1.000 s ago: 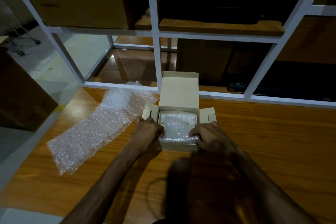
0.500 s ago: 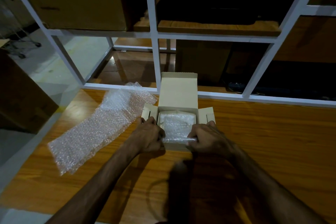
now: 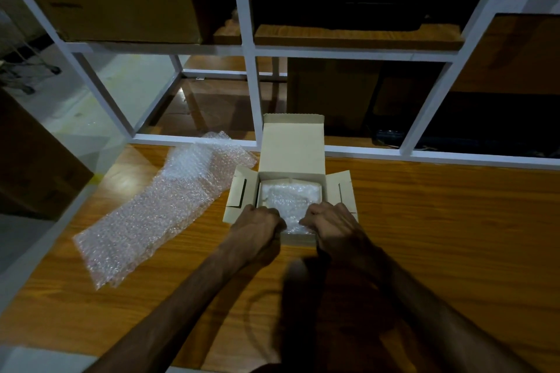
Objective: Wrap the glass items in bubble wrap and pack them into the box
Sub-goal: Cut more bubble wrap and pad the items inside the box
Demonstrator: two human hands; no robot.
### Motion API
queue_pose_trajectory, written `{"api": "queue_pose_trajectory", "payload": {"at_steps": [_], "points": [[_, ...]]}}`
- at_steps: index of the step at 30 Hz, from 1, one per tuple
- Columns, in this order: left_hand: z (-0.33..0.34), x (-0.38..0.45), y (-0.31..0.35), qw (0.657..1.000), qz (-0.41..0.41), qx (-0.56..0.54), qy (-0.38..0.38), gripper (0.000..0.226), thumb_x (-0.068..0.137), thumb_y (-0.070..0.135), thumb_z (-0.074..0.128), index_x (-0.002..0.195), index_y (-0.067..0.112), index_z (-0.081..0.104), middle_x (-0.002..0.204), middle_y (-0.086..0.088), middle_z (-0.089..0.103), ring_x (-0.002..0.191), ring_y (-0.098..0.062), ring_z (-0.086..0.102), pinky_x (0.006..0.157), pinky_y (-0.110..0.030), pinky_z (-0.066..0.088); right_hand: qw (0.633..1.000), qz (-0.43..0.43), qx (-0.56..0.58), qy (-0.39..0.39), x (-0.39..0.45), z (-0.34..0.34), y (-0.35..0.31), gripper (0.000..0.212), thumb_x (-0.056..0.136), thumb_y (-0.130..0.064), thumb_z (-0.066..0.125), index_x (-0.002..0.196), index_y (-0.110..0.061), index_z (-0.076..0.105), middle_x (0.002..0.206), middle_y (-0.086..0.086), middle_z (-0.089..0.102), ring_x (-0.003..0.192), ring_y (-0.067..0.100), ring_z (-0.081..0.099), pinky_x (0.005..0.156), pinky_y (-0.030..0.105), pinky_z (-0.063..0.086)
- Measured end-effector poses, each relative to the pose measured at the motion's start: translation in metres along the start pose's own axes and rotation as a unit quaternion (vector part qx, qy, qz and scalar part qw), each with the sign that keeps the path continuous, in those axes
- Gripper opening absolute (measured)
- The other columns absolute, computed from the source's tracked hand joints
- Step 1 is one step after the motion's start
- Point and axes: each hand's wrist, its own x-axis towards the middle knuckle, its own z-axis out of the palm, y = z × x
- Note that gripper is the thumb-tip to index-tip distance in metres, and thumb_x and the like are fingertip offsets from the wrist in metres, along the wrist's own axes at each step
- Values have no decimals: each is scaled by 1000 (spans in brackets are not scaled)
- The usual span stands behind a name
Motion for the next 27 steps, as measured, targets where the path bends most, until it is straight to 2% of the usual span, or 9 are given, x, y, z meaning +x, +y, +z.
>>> {"api": "queue_pose_trajectory", "payload": {"at_steps": [4, 7, 13, 15, 18, 20, 22, 24, 27], "points": [[-9, -4, 6, 999, 2, -24, -24, 69, 85, 51, 18, 116, 18, 70, 114, -3, 66, 106, -21, 62, 104, -47, 42, 1000, 6, -3, -10, -3, 1, 1, 31, 104, -19, 52, 131, -26, 66, 127, -2, 64, 124, 22, 57, 105, 47, 39], [-6, -1, 4, 999, 0, -21, -30, 79, 83, 54, 8, 120, 18, 68, 120, -3, 65, 110, -20, 61, 106, -48, 40, 1000, 7, 11, -16, -2, -4, 0, 28, 106, -21, 50, 128, -23, 67, 129, 0, 66, 127, 21, 57, 111, 49, 34], [-3, 4, 0, 999, -8, -30, -31, 73, 87, 54, 9, 111, 20, 69, 113, -2, 67, 104, -19, 62, 103, -46, 37, 998, 15, -28, -55, 9, -12, -6, 31, 105, -18, 54, 134, -23, 64, 136, 1, 62, 131, 23, 53, 109, 46, 35], [-3, 5, 0, 999, -10, -29, -29, 68, 89, 53, 13, 104, 20, 70, 106, -1, 67, 98, -18, 63, 100, -46, 37, 996, 26, -33, -77, 11, -14, -8, 31, 105, -21, 53, 134, -25, 65, 134, 3, 58, 127, 24, 53, 107, 47, 35], [0, 9, -3, 999, -17, -37, -34, 57, 93, 50, 20, 96, 22, 70, 99, 1, 67, 91, -17, 63, 96, -44, 38, 996, 28, -6, -86, 15, -19, -8, 26, 105, -32, 55, 126, -25, 69, 127, 4, 56, 118, 22, 55, 102, 44, 38], [-1, 17, -9, 998, -17, -48, -33, 41, 98, 45, 41, 97, 22, 74, 103, 3, 73, 94, -16, 68, 96, -41, 45, 995, 38, 24, -90, 18, -20, -4, 22, 102, -32, 62, 121, -24, 70, 124, 0, 58, 114, 18, 58, 97, 38, 44], [-3, 25, -14, 998, -1, -52, -24, 19, 94, 31, 64, 98, 18, 78, 104, 1, 77, 95, -17, 70, 90, -35, 53, 995, 52, 47, -77, 22, -19, -2, 16, 98, -30, 67, 113, -25, 69, 115, -6, 61, 108, 14, 60, 85, 28, 43], [-7, 31, -15, 998, 3, -66, -16, 12, 94, 24, 65, 93, 18, 76, 99, -2, 76, 90, -19, 67, 83, -35, 54, 994, 60, 56, -79, 26, -21, -3, 12, 93, -28, 71, 104, -28, 66, 104, -11, 58, 102, 13, 61, 78, 27, 44], [-5, 32, -18, 998, 13, -66, 13, 16, 96, 30, 62, 85, 22, 69, 90, -1, 72, 84, -19, 63, 77, -39, 53, 990, 82, 70, -94, 31, -28, -4, 21, 85, -26, 78, 88, -26, 57, 93, -8, 57, 87, 15, 58, 71, 31, 50]]}}
